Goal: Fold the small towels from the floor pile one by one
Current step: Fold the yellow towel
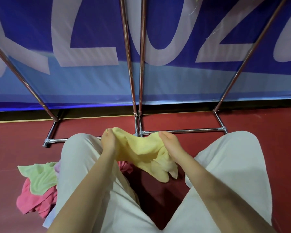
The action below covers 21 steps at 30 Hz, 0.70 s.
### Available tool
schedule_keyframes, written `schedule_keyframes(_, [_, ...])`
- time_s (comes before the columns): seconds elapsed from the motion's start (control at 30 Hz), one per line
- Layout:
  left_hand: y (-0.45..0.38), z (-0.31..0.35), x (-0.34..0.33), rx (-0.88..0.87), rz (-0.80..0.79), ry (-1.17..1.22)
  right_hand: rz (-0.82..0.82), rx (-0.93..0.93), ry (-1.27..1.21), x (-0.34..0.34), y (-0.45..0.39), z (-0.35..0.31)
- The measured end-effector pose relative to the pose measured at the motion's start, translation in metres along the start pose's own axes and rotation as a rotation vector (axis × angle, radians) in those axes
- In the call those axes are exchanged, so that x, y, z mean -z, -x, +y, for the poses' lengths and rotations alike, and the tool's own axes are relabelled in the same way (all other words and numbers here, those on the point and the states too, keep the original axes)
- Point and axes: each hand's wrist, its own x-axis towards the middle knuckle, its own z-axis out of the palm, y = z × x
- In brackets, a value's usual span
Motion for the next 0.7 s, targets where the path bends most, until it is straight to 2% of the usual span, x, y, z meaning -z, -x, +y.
schedule_keyframes(0.1, [0.015,0.003,-0.013,-0.252,-0.132,-0.066,-0.018,0.120,0.017,-0.001,0.003,-0.018])
schedule_keyframes(0.17, [0.025,0.010,-0.021,-0.323,-0.212,-0.047,-0.064,0.177,0.100,-0.002,0.004,-0.028])
schedule_keyframes(0.27, [0.043,0.017,-0.034,-0.311,-0.346,0.058,-0.111,0.205,0.138,-0.007,0.005,-0.037])
schedule_keyframes(0.4, [0.062,0.016,-0.047,-0.262,-0.467,0.107,-0.130,0.214,0.056,-0.015,0.005,-0.045])
schedule_keyframes(0.6, [0.062,0.011,-0.052,-0.259,-0.431,0.034,-0.058,0.239,0.136,-0.015,-0.006,-0.040])
schedule_keyframes(0.7, [0.052,0.005,-0.046,-0.328,-0.372,-0.079,-0.051,0.311,0.327,-0.016,-0.011,-0.029])
